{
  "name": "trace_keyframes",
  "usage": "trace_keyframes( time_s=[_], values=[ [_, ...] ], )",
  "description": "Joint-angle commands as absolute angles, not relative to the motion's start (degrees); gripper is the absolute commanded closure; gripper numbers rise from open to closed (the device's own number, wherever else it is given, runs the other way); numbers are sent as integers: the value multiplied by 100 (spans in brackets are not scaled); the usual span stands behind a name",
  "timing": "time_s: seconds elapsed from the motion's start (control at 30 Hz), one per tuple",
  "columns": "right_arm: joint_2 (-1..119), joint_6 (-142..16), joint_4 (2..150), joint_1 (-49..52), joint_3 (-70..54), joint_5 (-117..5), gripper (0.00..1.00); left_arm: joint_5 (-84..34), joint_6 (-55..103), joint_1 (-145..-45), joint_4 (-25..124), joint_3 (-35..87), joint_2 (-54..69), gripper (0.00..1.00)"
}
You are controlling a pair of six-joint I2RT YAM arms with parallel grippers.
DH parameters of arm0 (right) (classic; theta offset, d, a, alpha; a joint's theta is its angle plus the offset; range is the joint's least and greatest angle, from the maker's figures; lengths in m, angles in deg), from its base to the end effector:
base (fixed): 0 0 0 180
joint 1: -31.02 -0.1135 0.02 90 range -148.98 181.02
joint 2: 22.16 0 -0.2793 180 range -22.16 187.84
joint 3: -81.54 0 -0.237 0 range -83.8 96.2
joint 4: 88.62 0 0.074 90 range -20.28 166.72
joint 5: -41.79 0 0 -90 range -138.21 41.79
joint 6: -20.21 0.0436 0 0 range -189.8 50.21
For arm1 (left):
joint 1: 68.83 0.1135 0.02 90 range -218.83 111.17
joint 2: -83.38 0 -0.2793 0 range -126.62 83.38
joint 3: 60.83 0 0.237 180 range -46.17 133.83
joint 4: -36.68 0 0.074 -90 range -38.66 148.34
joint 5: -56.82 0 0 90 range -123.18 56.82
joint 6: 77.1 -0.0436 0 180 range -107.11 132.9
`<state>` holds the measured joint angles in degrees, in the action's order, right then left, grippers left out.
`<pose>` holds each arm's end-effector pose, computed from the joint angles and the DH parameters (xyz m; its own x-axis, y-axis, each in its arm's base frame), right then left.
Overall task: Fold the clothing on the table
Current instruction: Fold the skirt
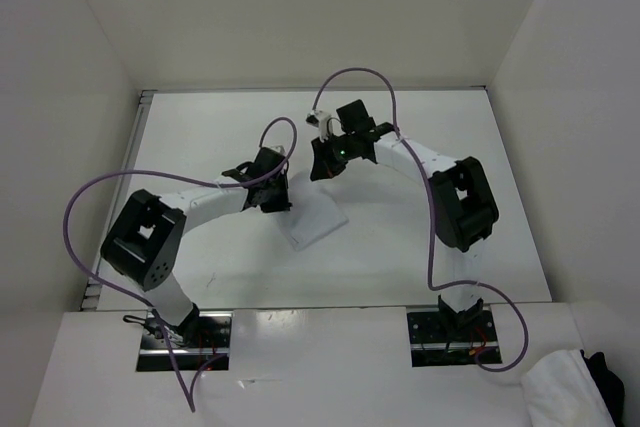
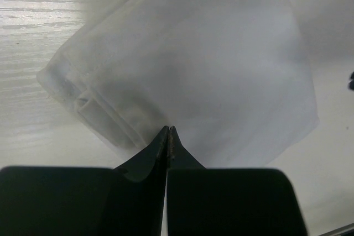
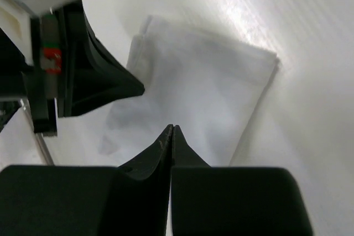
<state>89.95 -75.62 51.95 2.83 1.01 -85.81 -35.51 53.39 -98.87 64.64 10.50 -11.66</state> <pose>0.3603 0.2233 0.2348 -0.6200 -0.4236 -0.6604 -0.7718 0.4806 0.4163 0.2904 -0.1659 0.2042 -0.8271 -0.2712 -0.4924 -0.0771 0.9224 -0.3784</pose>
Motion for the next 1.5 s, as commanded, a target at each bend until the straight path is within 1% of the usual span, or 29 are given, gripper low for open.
trace_keyframes(
  time_s=[0.0,0.3,0.37,0.47,0.67,0.77,0.87,0.93,1.07,1.27,1.47],
  values=[
    [9023,-7234,5958,184,398,-7889,100,-3722,5324,-9889,6453,1219,-1355,100],
    [10236,-7077,5598,78,1391,-7054,100,-4293,5429,-9827,6945,1465,-1847,100],
    [10360,-7076,5379,26,1638,-7053,100,-4294,5429,-9827,6997,1465,-1909,100],
    [10501,-7076,5247,-36,1692,-6895,100,-4232,5429,-9757,6997,1518,-1910,100],
    [10616,-6883,5246,-89,1745,-6123,100,-4250,5297,-9635,7137,1894,-1971,100],
    [10494,-6769,5570,-89,1614,-5920,100,-4250,5017,-9494,7138,2193,-2181,100],
    [9967,-6769,5948,-27,1140,-6103,100,-4197,4858,-9362,7191,2475,-2480,100],
    [9476,-6873,6221,26,771,-6619,100,-4197,4744,-9362,7348,2738,-2595,100],
    [9122,-6874,6222,26,392,-7184,100,-4179,4612,-9248,7279,2801,-2595,100],
    [9472,-6874,6213,26,330,-7422,100,-4065,4612,-9247,7226,2801,-2595,100],
    [10026,-6874,5740,-35,820,-7353,100,-4012,4560,-9195,7226,2801,-2595,100]
  ],
)
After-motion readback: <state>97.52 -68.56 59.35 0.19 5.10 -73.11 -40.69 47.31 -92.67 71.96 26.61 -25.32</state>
